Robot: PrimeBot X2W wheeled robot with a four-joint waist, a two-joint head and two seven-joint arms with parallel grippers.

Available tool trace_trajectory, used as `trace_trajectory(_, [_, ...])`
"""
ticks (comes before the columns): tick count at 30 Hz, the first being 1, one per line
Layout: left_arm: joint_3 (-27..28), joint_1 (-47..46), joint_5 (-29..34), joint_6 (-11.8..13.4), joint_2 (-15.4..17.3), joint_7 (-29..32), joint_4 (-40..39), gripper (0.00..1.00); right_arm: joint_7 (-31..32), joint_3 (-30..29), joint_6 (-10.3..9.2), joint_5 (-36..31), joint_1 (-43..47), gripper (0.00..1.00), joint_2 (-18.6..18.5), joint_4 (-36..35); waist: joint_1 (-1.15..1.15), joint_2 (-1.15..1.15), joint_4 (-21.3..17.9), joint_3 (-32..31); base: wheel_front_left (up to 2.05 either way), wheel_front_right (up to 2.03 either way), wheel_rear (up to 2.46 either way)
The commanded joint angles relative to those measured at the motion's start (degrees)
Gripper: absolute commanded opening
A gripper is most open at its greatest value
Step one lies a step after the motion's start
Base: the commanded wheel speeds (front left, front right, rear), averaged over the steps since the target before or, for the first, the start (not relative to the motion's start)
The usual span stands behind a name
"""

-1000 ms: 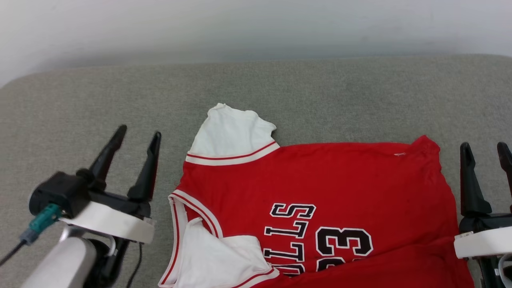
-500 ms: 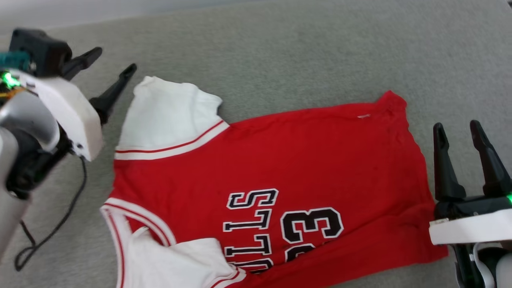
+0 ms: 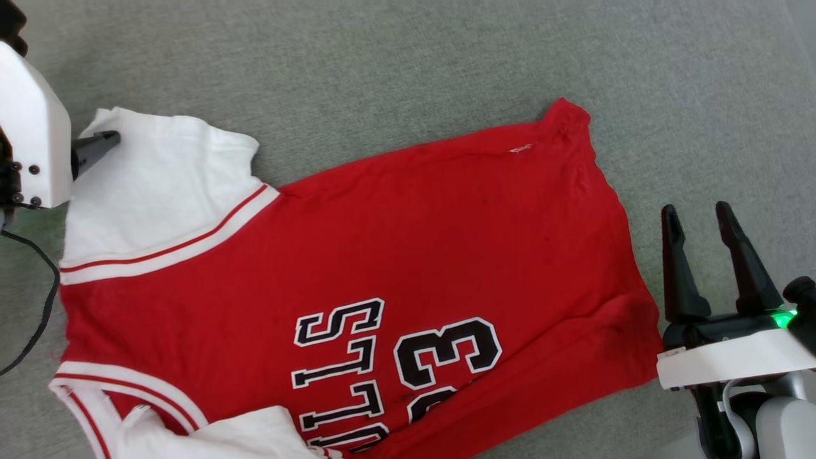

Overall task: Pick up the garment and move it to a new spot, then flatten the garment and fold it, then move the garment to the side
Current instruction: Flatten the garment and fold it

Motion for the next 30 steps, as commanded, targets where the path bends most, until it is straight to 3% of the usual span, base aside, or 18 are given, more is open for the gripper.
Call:
trace_trajectory(1, [-0.3,-0.7,0.1,0.4,0.6,0.9,0.0,1.00,-0.6,0.3,-0.02,0.3,-1.2,1.00,0.4,0.7,-0.01,0.00,-1.4,1.4,0.00,0.00,0.00])
trace_trajectory(6, [-2.1,1.0,1.9,0.3,1.6,1.6,0.2,1.00,-1.5,0.9,-0.02,1.2,-1.6,1.00,0.4,2.4,-0.01,0.00,-1.9,2.3,0.00,0.00,0.00])
trace_trajectory(7, [-2.7,1.8,1.7,0.4,1.4,2.4,0.4,0.75,-1.7,1.0,-0.02,1.1,-1.7,1.00,0.4,2.7,-0.01,0.00,-1.9,2.3,0.00,0.00,0.00])
trace_trajectory(8, [-3.4,3.0,0.9,0.1,1.3,3.9,0.5,0.00,-1.7,1.0,-0.02,1.0,-1.8,1.00,0.4,2.9,-0.01,0.00,-1.9,2.3,0.00,0.00,0.00])
trace_trajectory(10, [-3.8,4.3,-0.4,-0.8,1.0,4.5,-0.6,0.00,-1.6,1.1,-0.02,0.8,-2.1,1.00,0.4,3.5,-0.01,0.00,-1.7,2.1,0.00,0.00,0.00])
trace_trajectory(17, [-1.4,3.5,1.8,-1.6,-0.9,-5.8,-2.0,0.00,0.6,0.4,-0.02,-1.0,-2.2,1.00,0.2,3.9,-0.01,0.00,0.2,-0.9,0.00,0.00,0.00])
trace_trajectory(23, [-1.9,5.1,3.0,-3.2,-4.4,-13.4,-4.0,0.00,7.4,-0.9,-0.02,-1.3,-1.0,1.00,-6.2,2.5,-0.01,0.00,4.2,-6.3,0.00,0.00,0.00])
trace_trajectory(30, [-2.7,7.9,5.2,-3.9,-5.0,-19.4,-10.3,0.00,22.7,-0.5,-0.03,2.1,-0.6,1.00,-14.2,-2.5,-0.01,0.00,9.0,-9.4,0.00,0.00,0.00])
